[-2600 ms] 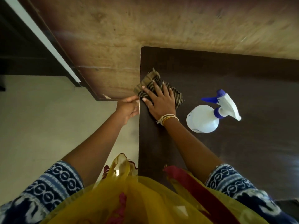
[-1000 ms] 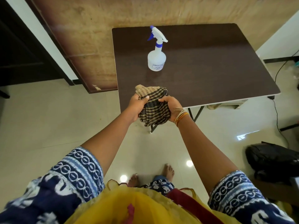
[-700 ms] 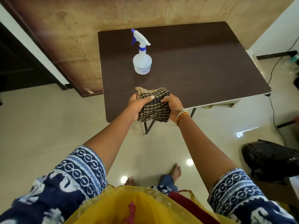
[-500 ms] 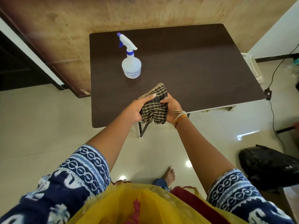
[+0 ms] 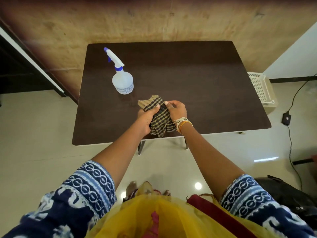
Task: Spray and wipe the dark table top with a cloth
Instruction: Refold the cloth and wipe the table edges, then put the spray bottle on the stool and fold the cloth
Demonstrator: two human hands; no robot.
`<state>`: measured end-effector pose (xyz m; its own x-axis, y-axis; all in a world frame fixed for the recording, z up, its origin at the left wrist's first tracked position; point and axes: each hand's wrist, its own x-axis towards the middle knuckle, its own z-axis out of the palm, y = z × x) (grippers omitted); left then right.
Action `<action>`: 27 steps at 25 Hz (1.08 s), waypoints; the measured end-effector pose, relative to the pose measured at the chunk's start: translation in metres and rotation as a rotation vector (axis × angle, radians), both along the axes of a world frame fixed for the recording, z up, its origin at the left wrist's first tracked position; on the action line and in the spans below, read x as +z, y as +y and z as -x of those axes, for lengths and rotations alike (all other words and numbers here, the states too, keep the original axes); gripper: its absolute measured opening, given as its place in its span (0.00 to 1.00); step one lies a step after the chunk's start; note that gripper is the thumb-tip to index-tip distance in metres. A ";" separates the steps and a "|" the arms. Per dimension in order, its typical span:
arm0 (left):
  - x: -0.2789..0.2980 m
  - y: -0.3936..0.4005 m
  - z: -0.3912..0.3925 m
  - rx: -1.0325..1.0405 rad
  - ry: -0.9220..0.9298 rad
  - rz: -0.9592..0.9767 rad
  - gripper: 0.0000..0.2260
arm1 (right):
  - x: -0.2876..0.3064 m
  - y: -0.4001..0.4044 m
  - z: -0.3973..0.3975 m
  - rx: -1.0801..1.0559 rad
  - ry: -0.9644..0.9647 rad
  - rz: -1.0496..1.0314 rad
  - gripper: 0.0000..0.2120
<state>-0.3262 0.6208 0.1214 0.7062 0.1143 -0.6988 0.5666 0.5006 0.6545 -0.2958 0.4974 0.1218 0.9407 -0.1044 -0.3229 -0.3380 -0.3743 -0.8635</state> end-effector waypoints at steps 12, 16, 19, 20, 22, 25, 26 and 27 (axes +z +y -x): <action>-0.011 0.115 -0.059 0.115 0.080 -0.235 0.24 | 0.000 0.106 -0.074 0.331 -0.063 0.481 0.15; -0.012 0.166 -0.073 0.144 0.117 -0.232 0.27 | -0.001 0.135 -0.102 0.354 -0.051 0.385 0.15; -0.015 0.193 -0.080 0.162 0.128 -0.232 0.28 | 0.002 0.154 -0.120 0.379 -0.082 0.254 0.27; -0.017 0.198 -0.082 0.165 0.129 -0.227 0.28 | 0.001 0.160 -0.124 0.379 -0.102 0.222 0.29; -0.020 0.205 -0.086 0.173 0.114 -0.218 0.27 | -0.001 0.172 -0.133 0.407 -0.140 0.201 0.31; -0.025 0.211 -0.090 0.200 0.101 -0.206 0.25 | -0.002 0.183 -0.144 0.431 -0.155 0.185 0.30; -0.026 0.212 -0.091 0.216 0.104 -0.194 0.25 | -0.001 0.185 -0.146 0.422 -0.149 0.166 0.28; -0.027 0.213 -0.092 0.227 0.105 -0.182 0.25 | -0.001 0.186 -0.148 0.413 -0.137 0.136 0.25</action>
<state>-0.2347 0.8340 0.0941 0.5737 0.3910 -0.7197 0.5228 0.5016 0.6892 -0.1476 0.6836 0.1205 0.9454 0.2558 -0.2020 -0.0225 -0.5672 -0.8233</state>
